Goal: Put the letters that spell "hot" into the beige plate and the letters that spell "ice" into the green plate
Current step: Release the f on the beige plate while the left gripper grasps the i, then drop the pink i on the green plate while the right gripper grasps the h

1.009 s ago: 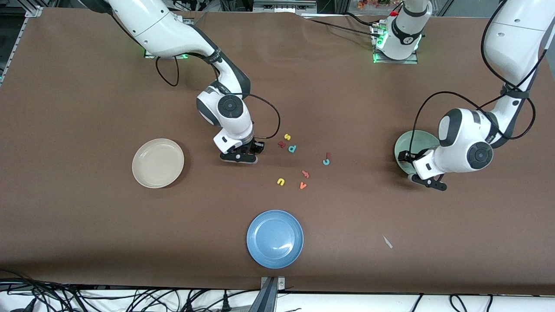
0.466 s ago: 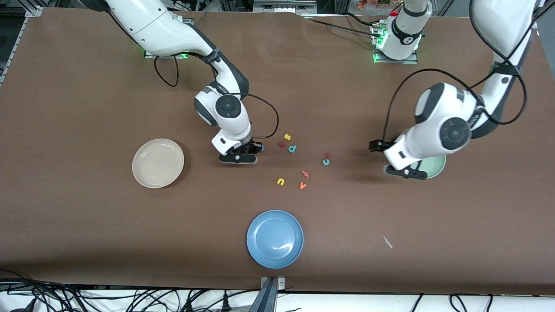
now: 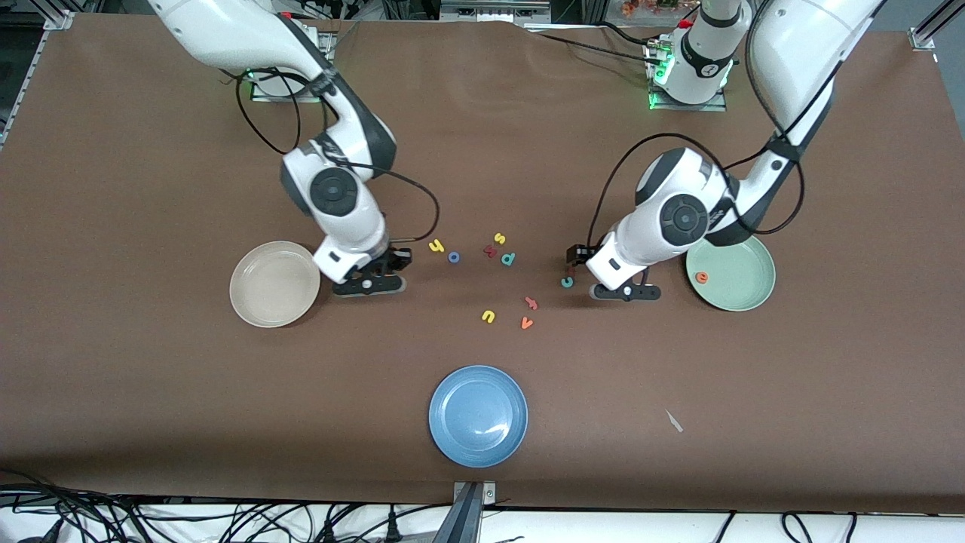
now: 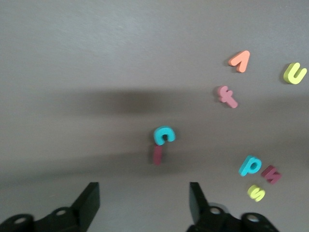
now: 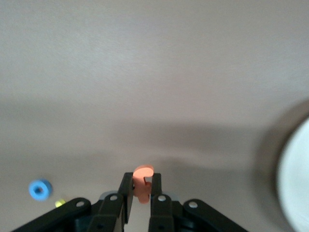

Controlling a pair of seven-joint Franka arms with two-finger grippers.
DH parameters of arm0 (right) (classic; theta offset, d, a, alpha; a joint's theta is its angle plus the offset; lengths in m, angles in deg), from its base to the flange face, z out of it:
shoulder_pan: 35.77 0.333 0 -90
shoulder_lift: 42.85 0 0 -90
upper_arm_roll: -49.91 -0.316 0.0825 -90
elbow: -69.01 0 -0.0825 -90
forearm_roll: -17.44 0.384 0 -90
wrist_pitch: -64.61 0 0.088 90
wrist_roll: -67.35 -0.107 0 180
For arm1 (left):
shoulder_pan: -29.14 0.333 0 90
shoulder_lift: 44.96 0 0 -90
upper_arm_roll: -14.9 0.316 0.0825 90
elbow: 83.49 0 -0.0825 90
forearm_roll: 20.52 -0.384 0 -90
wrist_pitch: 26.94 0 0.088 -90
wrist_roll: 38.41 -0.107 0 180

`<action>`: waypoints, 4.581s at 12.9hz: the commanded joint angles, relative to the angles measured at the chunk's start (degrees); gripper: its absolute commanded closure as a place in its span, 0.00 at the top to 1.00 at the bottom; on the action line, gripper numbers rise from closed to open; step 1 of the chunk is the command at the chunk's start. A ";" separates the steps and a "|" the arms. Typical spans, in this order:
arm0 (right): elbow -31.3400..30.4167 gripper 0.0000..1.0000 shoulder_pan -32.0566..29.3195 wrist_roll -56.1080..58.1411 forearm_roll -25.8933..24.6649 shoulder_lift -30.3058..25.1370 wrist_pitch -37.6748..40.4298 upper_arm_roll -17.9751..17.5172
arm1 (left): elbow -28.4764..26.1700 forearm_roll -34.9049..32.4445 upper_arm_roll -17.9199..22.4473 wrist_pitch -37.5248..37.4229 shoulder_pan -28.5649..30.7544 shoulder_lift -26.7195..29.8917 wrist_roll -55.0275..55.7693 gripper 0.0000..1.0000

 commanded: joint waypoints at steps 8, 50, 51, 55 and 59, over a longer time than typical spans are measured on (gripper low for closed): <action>-20.20 0.02 -7.60 34.84 4.78 -14.51 -0.11 14.81 | 0.88 -13.90 1.35 5.92 -4.04 -6.91 14.19 0.71; -8.43 0.78 9.10 0.14 -8.84 6.23 -20.43 -2.66 | 1.05 -28.14 -7.18 -11.68 35.24 -7.69 -30.37 0.00; -8.43 0.78 9.10 0.14 -9.11 6.40 -20.43 -2.40 | 1.14 -28.05 -7.09 -11.14 35.16 -8.14 -30.19 0.00; -8.43 0.77 9.10 0.05 -9.81 7.19 -20.95 -2.14 | 0.88 -27.35 -7.09 -11.13 34.45 -8.41 -28.17 0.00; -8.43 0.68 9.10 0.14 -9.90 7.64 -21.66 -1.96 | 0.97 -27.44 -7.87 -11.92 34.54 -7.45 -28.61 1.00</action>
